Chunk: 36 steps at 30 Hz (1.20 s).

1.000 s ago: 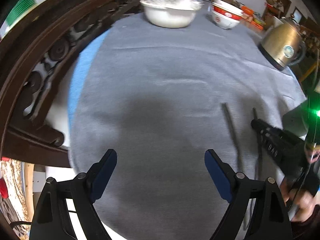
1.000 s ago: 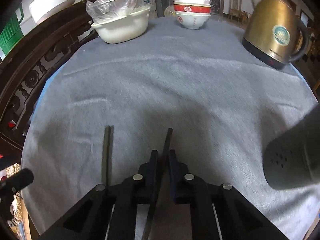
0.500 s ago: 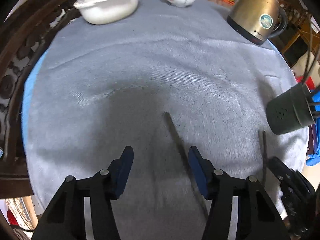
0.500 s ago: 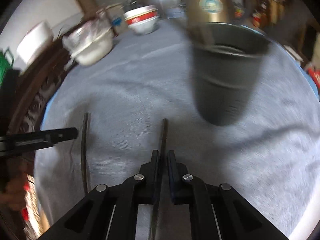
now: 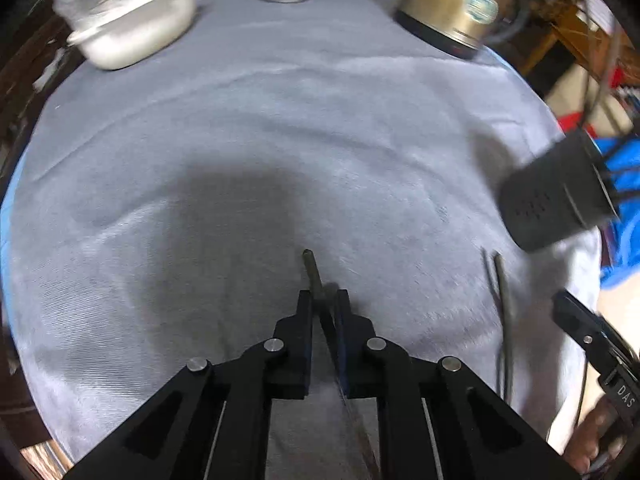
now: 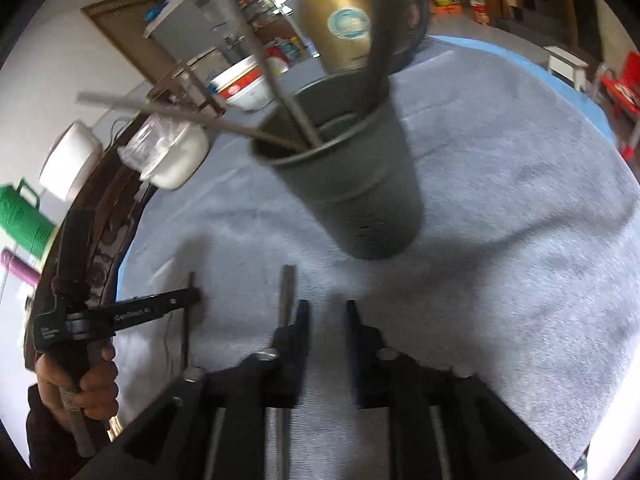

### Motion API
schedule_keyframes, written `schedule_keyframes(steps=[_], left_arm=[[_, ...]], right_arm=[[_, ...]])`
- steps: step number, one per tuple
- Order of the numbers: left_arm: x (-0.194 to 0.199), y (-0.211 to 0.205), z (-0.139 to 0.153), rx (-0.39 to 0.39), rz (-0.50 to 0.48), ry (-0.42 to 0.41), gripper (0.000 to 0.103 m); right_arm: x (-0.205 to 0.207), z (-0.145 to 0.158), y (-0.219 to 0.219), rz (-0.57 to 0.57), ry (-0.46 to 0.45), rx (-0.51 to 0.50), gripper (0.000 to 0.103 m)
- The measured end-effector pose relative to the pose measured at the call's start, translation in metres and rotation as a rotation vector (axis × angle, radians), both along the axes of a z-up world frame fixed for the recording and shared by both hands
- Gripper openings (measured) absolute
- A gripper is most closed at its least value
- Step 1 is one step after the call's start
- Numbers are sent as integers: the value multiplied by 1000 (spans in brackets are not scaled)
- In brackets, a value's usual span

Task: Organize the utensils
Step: 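Lift both held chopsticks up off the cloth toward the grey cup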

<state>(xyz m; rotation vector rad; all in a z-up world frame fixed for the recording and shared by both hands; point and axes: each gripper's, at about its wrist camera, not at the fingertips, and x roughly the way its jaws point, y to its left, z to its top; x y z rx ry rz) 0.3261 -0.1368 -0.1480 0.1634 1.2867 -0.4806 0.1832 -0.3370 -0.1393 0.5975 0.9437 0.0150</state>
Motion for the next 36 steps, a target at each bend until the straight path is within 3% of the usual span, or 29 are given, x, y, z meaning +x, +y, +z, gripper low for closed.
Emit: schedule_keyframes(steps=[1, 3, 5, 6, 7, 9, 10, 15, 19, 22, 24, 30, 36], left_arm=[[-2, 0, 0, -11, -23, 10, 11], [-6, 3, 2, -12, -45, 7, 12], [-8, 9, 9, -13, -57, -19, 13], [-8, 12, 11, -19, -58, -21, 16], [-7, 16, 14, -33, -56, -18, 18], [-6, 25, 19, -50, -45, -21, 31], [-4, 29, 22, -51, -39, -24, 32], [-7, 30, 14, -37, -4, 20, 33], [3, 27, 3, -20, 25, 59, 33], [3, 19, -1, -13, 20, 56, 30], [5, 13, -5, -6, 19, 43, 12], [-6, 15, 3, -39, 28, -2, 10], [-31, 15, 53, -116, 28, -120, 7]], right_arm=[[2, 1, 4, 8, -12, 3, 69], [4, 7, 13, 9, -55, -21, 69], [11, 11, 25, 18, -52, -98, 60], [17, 11, 31, 38, -36, -124, 40], [22, 9, 34, 50, -20, -134, 34], [29, 6, 41, 65, 10, -153, 33], [33, 4, 44, 66, 25, -164, 32], [47, -13, 49, 79, 126, -208, 27], [55, -16, 53, 89, 149, -250, 14], [57, -16, 60, 109, 145, -288, 9], [56, -16, 60, 111, 139, -286, 7], [46, -2, 50, 86, 67, -217, 6], [25, 27, 33, 61, -74, -136, 6]])
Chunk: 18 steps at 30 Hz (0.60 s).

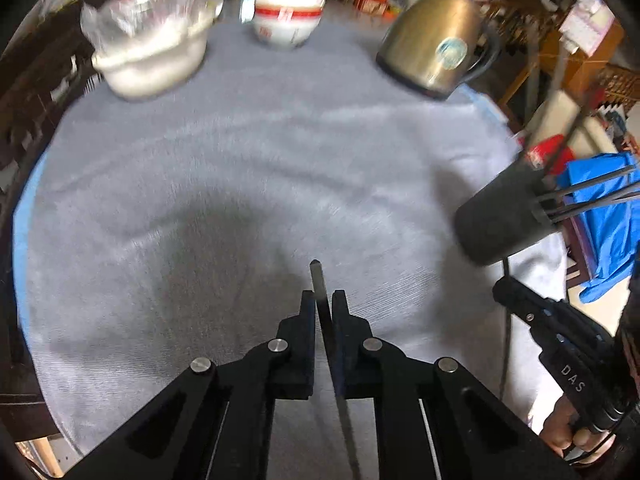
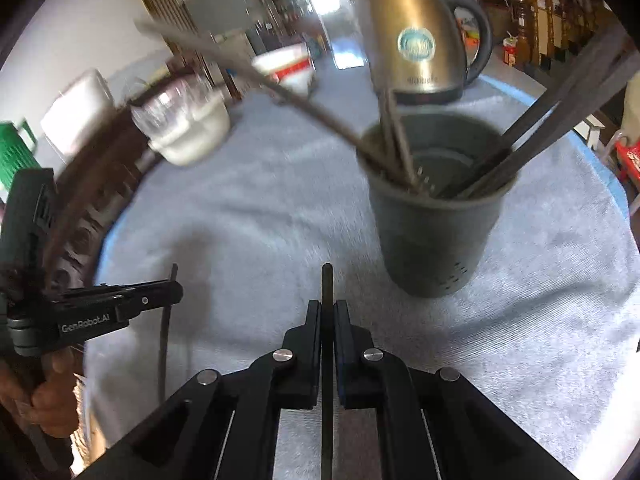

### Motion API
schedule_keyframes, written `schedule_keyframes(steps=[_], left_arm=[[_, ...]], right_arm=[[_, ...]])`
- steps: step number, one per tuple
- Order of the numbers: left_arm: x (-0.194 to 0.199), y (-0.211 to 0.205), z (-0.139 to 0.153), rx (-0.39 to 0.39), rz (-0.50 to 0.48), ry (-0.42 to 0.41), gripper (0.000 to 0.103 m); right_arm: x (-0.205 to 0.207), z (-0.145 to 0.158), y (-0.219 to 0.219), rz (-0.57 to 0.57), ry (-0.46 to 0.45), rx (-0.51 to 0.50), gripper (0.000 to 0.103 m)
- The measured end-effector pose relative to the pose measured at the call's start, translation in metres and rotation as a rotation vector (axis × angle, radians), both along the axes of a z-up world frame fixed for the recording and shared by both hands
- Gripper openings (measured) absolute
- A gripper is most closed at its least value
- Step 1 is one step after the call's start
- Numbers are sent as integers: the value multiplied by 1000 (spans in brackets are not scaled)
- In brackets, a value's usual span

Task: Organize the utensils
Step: 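Lift both held chopsticks up off the cloth toward the grey cup, then carry both held chopsticks up over the mouth of the grey cup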

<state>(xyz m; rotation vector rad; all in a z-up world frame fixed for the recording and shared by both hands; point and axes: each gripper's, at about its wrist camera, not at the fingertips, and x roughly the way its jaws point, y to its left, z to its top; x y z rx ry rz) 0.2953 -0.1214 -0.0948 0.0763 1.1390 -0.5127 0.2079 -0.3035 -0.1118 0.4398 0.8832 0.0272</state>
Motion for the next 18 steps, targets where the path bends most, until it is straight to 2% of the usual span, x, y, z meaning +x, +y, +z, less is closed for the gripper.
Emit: schedule_keyframes(steps=[3, 12, 18], left_arm=[[-16, 3, 29, -29, -16, -65, 6], [-56, -7, 91, -77, -62, -223, 6], [-70, -19, 113, -45, -76, -301, 6]], right_arm=[[-15, 18, -5, -10, -75, 28, 6], [-51, 52, -26, -56, -221, 122, 6], [-70, 67, -37, -89, -300, 163, 6]])
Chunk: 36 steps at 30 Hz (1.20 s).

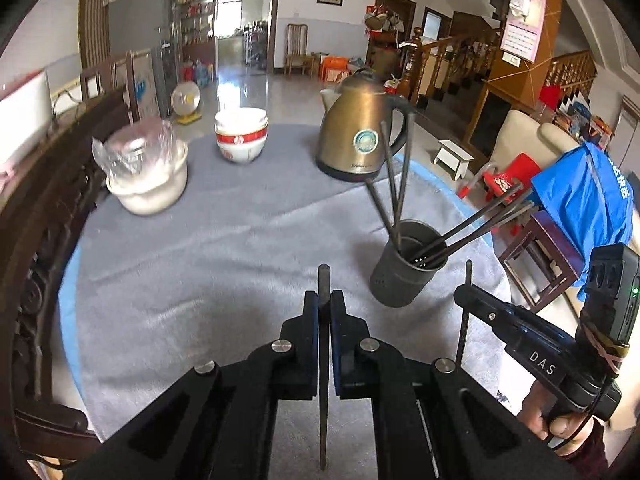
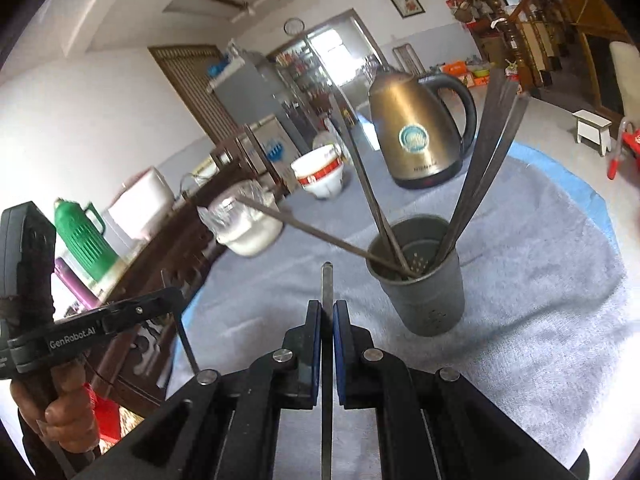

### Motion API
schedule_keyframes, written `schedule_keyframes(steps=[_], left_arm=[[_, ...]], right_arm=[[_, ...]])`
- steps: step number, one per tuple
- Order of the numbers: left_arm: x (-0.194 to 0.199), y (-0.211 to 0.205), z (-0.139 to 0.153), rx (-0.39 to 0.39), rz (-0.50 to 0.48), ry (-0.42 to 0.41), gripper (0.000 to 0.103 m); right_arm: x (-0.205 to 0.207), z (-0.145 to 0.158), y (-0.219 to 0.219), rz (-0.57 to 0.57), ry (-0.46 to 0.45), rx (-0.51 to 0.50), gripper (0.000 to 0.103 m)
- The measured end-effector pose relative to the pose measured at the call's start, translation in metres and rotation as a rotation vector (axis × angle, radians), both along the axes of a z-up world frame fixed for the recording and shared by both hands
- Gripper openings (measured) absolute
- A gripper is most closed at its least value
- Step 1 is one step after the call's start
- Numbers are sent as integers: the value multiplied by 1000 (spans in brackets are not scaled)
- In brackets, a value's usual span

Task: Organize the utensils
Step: 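Carry both held chopsticks up over the mouth of the grey cup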

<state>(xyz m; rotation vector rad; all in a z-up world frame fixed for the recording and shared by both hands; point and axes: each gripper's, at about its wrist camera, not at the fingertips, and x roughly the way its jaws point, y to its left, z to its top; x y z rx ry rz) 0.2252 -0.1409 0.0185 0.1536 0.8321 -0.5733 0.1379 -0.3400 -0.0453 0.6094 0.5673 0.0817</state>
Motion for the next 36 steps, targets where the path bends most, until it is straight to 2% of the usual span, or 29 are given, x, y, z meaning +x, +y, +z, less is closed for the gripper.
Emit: schedule_keyframes(steps=[9, 18, 27, 36], left_arm=[[-18, -13, 23, 55, 21, -89, 6], [-31, -25, 38, 85, 34, -156, 6], [-32, -35, 51, 86, 33, -174, 6], [-28, -45, 70, 52, 12, -183, 6]], right_arm=[[-20, 15, -14, -57, -92, 39, 6], [-31, 23, -25, -81, -131, 60, 6], [-39, 37, -40, -96, -160, 81, 6], [-44, 61, -58, -127, -194, 71, 6]])
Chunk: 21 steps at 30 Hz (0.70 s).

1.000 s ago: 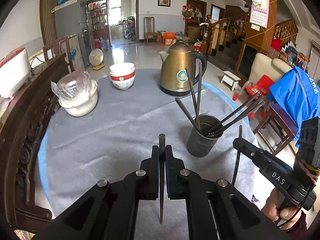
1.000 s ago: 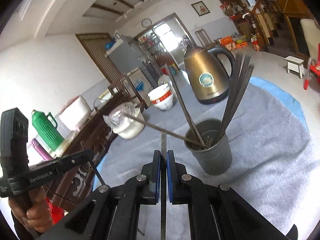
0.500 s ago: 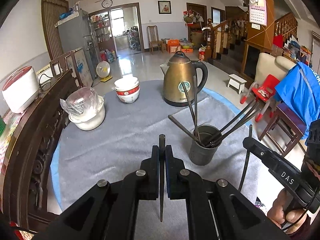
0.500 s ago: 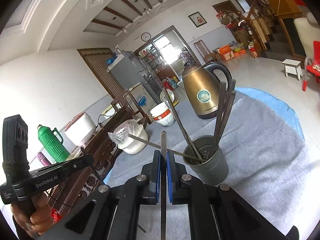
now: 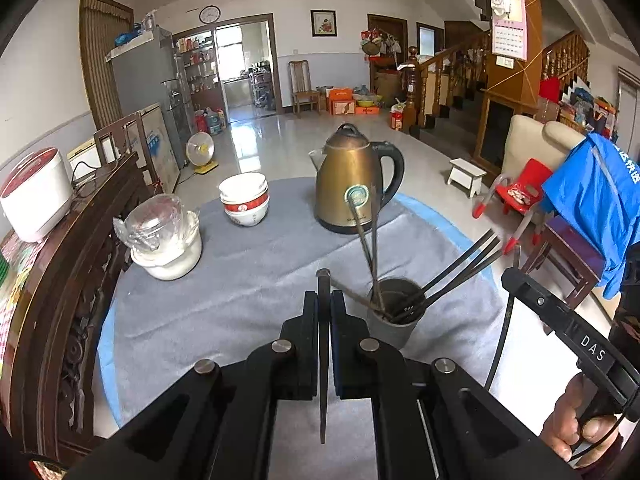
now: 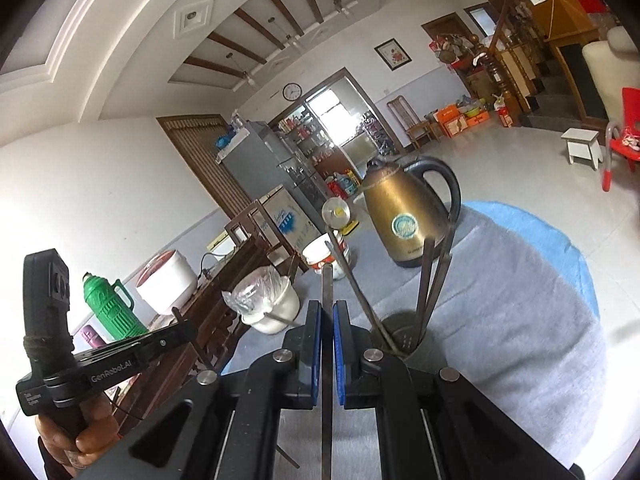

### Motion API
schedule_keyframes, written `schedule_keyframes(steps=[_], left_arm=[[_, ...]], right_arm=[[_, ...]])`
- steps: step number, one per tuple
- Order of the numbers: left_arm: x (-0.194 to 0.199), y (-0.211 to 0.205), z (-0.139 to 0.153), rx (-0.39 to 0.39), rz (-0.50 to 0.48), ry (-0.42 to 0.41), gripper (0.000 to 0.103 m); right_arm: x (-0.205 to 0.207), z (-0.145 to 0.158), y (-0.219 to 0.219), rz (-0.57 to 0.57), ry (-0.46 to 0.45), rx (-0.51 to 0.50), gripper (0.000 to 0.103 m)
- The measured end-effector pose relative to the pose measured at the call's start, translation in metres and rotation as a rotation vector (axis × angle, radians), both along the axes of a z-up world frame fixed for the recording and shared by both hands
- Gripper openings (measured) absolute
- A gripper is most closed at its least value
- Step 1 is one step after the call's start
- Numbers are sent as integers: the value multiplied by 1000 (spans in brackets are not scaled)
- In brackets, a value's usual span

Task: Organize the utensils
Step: 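Carry both held chopsticks up over the mouth of the grey cup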

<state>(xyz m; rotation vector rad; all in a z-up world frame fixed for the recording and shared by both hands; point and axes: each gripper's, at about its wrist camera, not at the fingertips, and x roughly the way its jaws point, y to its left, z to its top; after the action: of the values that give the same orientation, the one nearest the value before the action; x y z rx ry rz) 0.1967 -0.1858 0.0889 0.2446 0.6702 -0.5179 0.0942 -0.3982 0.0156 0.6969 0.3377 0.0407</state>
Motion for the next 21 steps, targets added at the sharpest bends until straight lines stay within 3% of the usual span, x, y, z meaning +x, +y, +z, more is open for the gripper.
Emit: schedule_keyframes(steps=[14, 21], left_arm=[[17, -12, 41, -118, -68, 8, 6], [27, -21, 68, -209, -88, -18, 6]], right_arm=[[17, 44, -24, -90, -36, -101, 6], [32, 75, -31, -224, -122, -199, 6]])
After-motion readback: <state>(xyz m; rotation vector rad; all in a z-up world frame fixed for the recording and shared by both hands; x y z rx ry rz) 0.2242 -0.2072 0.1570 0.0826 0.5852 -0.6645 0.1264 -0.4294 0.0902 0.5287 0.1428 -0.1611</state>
